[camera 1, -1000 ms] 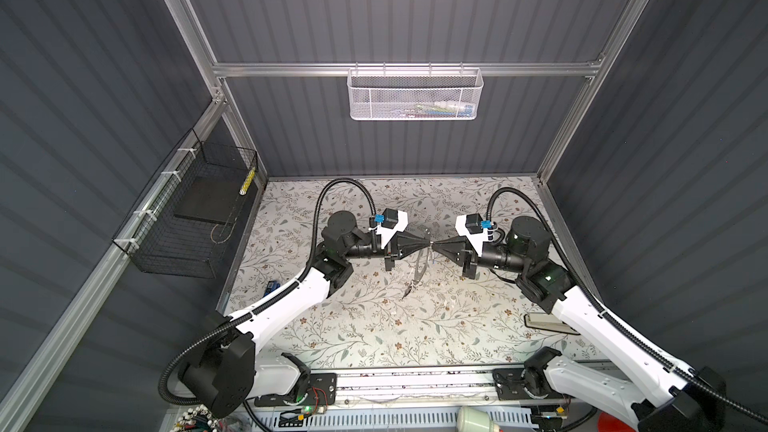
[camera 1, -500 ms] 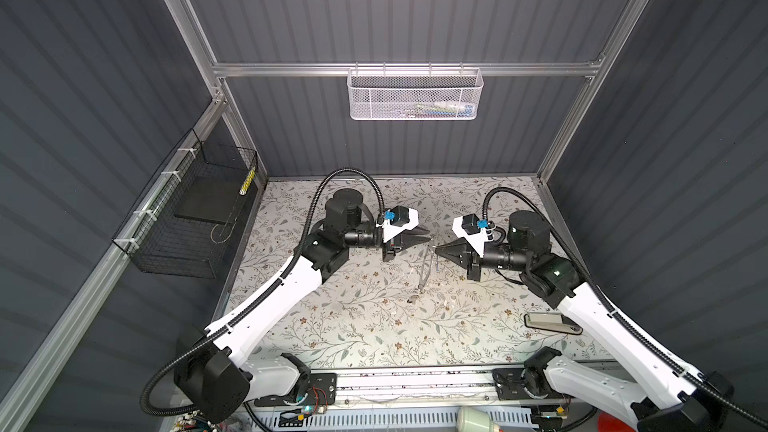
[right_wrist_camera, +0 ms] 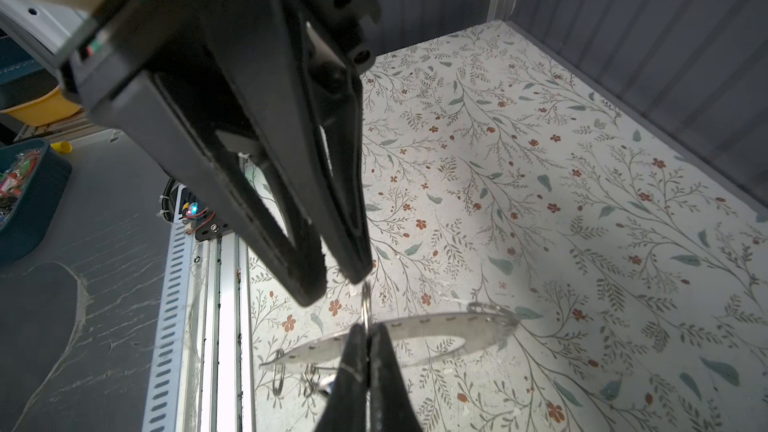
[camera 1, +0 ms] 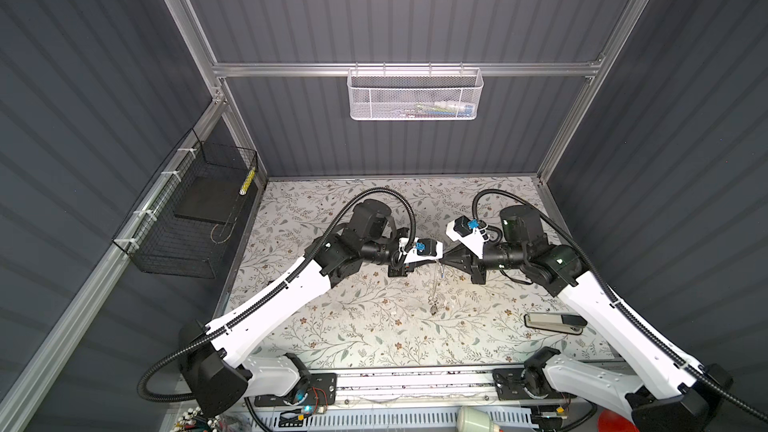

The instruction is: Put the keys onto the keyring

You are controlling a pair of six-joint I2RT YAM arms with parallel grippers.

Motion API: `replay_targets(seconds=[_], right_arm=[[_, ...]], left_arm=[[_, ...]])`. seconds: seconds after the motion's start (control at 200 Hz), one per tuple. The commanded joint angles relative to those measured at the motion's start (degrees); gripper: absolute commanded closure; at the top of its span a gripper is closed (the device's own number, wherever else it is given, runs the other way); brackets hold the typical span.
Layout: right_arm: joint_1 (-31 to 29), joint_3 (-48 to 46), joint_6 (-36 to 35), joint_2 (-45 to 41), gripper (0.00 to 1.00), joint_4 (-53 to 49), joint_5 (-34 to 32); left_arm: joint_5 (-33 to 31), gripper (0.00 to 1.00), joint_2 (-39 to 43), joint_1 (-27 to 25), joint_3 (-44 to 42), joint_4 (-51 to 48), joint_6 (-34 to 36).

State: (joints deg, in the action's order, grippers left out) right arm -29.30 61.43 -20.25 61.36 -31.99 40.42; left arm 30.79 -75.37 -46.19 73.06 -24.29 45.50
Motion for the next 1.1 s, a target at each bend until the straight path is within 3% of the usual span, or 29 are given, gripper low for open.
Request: replay_targets(seconds=[0.0, 0.49, 0.88, 1.006, 1.096], right_arm=[[0.03, 1.64, -1.02, -0.63, 1.0, -1.04, 0.52], [-0.17, 0.71, -0.12, -0.45, 1.0, 1.2, 1.84], [-1.49, 0.53, -2.75, -0.28, 1.0, -0.06, -0.84], [-1.63, 0.62, -2.89, -0.33, 1.0, 0.37, -0.89], [-1.64, 0.46, -2.44, -0.62, 0.97, 1.22, -1.82]], left_arm=[[-1.51, 0.79, -0.62, -0.12, 2.34, -1.76, 0.92], [-0.11, 0.8, -3.38, -1.13, 3.02, -1.43, 0.52], [1.29, 0.88, -3.96, -1.19, 3.14, -0.73, -0.84], [2.19, 1.0, -4.25, -1.22, 3.19, -0.33, -1.65], [2.84, 1.0, -4.58, -1.2, 3.1, 0.29, -2.72]])
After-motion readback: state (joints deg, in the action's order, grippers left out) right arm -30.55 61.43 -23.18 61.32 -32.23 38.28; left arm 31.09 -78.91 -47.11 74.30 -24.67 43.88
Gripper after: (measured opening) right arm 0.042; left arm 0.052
